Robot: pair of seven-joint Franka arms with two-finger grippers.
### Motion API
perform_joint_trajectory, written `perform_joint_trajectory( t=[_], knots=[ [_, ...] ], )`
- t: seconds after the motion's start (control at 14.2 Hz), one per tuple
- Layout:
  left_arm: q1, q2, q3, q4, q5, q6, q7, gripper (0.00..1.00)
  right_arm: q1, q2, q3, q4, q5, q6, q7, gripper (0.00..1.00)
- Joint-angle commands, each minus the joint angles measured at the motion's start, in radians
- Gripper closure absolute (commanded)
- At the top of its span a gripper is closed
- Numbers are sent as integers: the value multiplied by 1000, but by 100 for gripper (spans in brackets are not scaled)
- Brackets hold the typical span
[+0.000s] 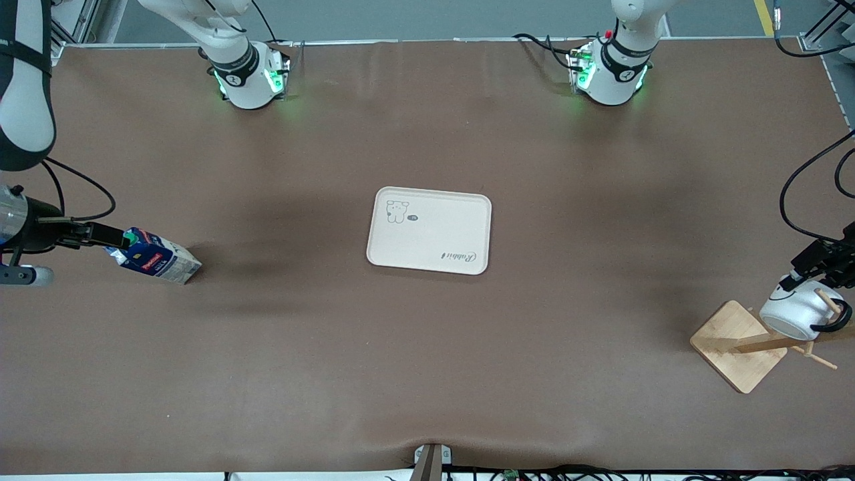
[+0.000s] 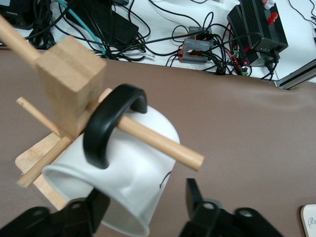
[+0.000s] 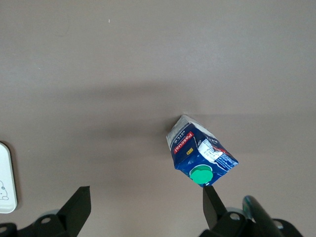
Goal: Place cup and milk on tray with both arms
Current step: 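Grasp the milk carton with the right gripper while the left gripper grasps the mug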
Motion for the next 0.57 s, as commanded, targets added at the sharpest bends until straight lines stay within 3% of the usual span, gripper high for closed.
perform_joint_trajectory(
  t=[0.0,0.28,0.49],
  knots=[
    [-5,7,-7,12,-21,11,15,67,-26,48,-2,19,16,-13,17,0],
    [-26,9,-16,12,-12,19,7,100,-64,108,-4,19,20,-2,25,0],
    [-38,4,-16,14,-7,19,1,100,-95,143,-4,19,36,-2,54,0]
  ],
)
